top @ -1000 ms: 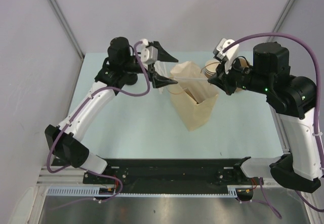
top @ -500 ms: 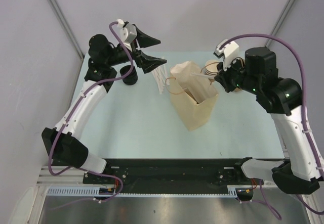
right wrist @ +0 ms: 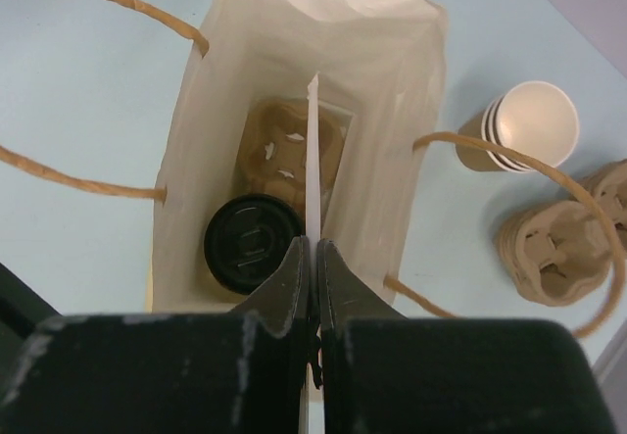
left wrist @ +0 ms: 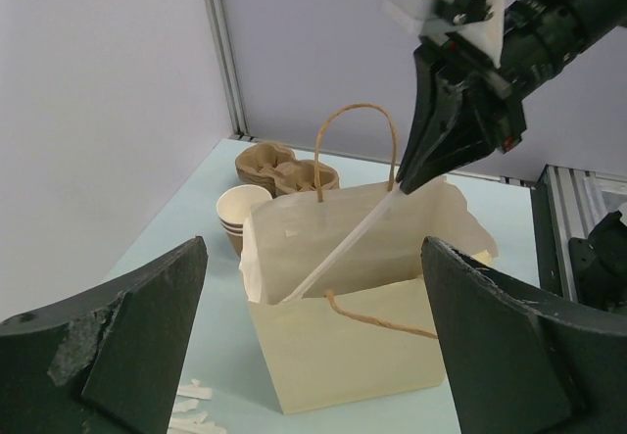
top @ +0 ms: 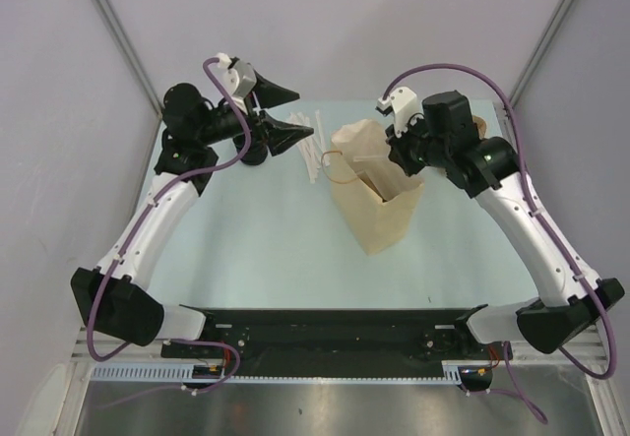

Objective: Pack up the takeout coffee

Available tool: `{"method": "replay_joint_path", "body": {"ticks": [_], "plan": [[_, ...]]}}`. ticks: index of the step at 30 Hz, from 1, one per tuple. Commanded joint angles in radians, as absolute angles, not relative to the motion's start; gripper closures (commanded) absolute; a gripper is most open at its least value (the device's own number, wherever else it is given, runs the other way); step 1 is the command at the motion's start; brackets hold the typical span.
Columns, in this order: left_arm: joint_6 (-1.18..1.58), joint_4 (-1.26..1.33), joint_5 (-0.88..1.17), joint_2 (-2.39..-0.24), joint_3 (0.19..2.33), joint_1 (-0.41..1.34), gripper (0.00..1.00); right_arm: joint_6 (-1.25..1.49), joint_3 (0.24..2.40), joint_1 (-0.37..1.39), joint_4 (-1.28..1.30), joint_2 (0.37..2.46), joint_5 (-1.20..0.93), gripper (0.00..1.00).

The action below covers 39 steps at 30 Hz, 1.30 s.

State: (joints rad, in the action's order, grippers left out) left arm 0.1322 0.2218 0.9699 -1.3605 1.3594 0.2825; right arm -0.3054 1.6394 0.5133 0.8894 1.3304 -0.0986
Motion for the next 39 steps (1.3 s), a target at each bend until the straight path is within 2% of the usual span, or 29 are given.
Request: {"method": "replay_joint_path", "body": {"ticks": [1, 4, 5, 7, 10, 13, 18, 20, 24, 28, 32, 39], "plan": [[0.15, 0.213, 0.954, -1.31, 1.336, 0.265, 0.05, -0.276, 1.615, 0.508, 0.766, 1.37, -0.153, 1.0], [0.15, 0.187, 0.943, -1.305, 1.325, 0.259, 0.05, -0.265, 1.605, 0.508, 0.741, 1.4, -0.163, 0.92], [0.152, 0.181, 0.934, -1.304, 1.321, 0.255, 0.05, -0.264, 1.6, 0.506, 0.736, 1.411, -0.166, 0.74], [0.166, 0.166, 0.927, -1.302, 1.312, 0.239, 0.04, -0.259, 1.597, 0.503, 0.738, 1.417, -0.175, 0.61], [0.251, 0.187, 0.943, -1.313, 1.299, 0.201, 0.0, -0.239, 1.606, 0.499, 0.738, 1.41, -0.189, 0.37], [0.313, 0.202, 0.959, -1.321, 1.295, 0.169, 0.01, -0.221, 1.64, 0.495, 0.741, 1.394, -0.201, 0.26], [0.302, 0.105, 0.95, -1.325, 1.331, 0.144, 0.0, -0.183, 1.719, 0.465, 0.742, 1.381, -0.242, 0.17], [0.296, 0.055, 0.943, -1.335, 1.347, 0.133, 0.0, -0.167, 1.752, 0.436, 0.73, 1.371, -0.25, 0.1], [0.241, -0.173, 0.882, -1.353, 1.429, 0.121, 0.01, -0.146, 1.793, 0.379, 0.719, 1.359, -0.256, 0.0], [0.154, -0.414, 0.699, -1.402, 1.563, 0.12, 0.0, -0.097, 1.795, 0.296, 0.713, 1.338, -0.267, 0.0], [0.051, -0.67, 0.657, -1.453, 1.683, 0.114, 0.0, -0.058, 1.741, 0.209, 0.724, 1.273, -0.279, 0.0], [0.002, -0.804, 0.624, -1.434, 1.619, 0.103, 0.0, -0.07, 1.606, 0.072, 0.82, 1.146, -0.278, 0.0]]}}
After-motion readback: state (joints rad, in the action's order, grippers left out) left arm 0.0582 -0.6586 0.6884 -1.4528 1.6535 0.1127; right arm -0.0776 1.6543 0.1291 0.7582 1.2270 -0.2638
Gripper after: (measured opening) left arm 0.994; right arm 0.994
